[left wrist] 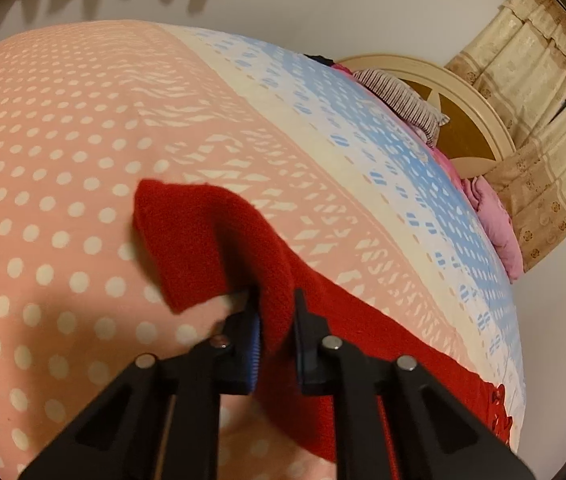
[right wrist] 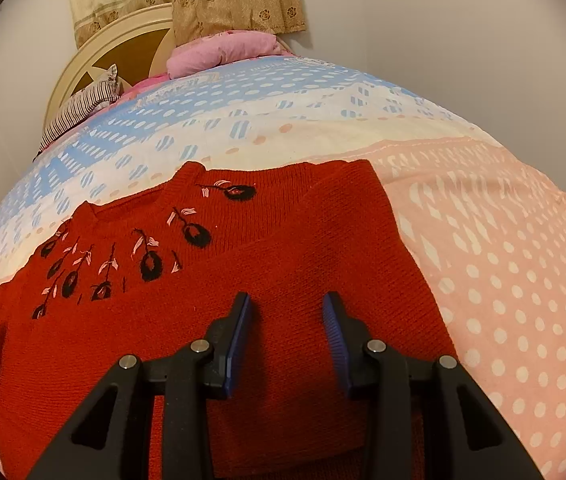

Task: Fold small clothes
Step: 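Grasp the other sleeve cuff with the left tool, then fold the held sleeve across the sweater body and open the left tool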

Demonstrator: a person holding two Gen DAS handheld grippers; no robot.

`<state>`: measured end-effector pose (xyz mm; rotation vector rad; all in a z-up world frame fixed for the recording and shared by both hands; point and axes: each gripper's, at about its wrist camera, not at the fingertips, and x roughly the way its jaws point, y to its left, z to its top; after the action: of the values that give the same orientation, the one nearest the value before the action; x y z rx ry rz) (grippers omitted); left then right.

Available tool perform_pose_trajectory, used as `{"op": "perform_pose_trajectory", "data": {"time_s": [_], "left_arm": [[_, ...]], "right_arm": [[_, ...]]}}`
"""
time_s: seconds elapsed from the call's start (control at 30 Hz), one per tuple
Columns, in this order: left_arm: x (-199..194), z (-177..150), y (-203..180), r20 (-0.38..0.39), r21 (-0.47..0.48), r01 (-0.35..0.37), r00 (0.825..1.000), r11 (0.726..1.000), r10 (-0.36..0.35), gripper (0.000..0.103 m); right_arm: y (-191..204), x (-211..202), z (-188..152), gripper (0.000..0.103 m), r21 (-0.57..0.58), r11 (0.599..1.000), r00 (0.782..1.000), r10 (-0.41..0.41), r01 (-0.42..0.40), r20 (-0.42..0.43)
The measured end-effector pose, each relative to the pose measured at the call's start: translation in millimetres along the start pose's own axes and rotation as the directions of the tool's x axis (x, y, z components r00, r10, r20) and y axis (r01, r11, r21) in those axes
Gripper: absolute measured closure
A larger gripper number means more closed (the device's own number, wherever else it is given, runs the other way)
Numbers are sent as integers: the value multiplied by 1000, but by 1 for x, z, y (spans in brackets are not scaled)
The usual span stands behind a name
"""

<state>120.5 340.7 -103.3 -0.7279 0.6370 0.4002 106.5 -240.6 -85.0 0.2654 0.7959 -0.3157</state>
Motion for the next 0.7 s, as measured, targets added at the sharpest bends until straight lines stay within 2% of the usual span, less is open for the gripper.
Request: {"op": "perform_pose_trajectory", "data": {"time_s": [0.13,0.23,0.3,0.33,0.4,0.53,0.67,0.7], "left_arm": [[-15,-1,-34,67,100,16,997,995,-23,93],[-39,-16,-84,123,264,40,990,964,-74,93],[-61,-42,-132,160,419,54,978,906,-133,93],[-66,-51,-146,164,462,58,975,885,-149,93],[-76,-82,-185,153,574,64,971,816,-184,93],[-76,-147,-242,71,707,104,974,700,-217,93],[-69,-213,-282,-24,805,145,977,575,-212,93],[-67,-222,-282,-35,818,143,979,558,-199,93]], "right_arm": [[0,0,0,64,0,1000,1000,0,0,1],[0,0,0,64,1,1000,1000,1,-1,1],[0,0,0,64,1,1000,1000,1,-1,1],[0,0,0,64,1,1000,1000,2,-2,1],[0,0,0,64,2,1000,1000,2,-2,2],[-1,0,0,64,8,1000,1000,9,-9,4],[-2,-1,0,64,14,1000,1000,15,-15,6],[-2,-1,0,64,13,1000,1000,15,-15,6]]}}
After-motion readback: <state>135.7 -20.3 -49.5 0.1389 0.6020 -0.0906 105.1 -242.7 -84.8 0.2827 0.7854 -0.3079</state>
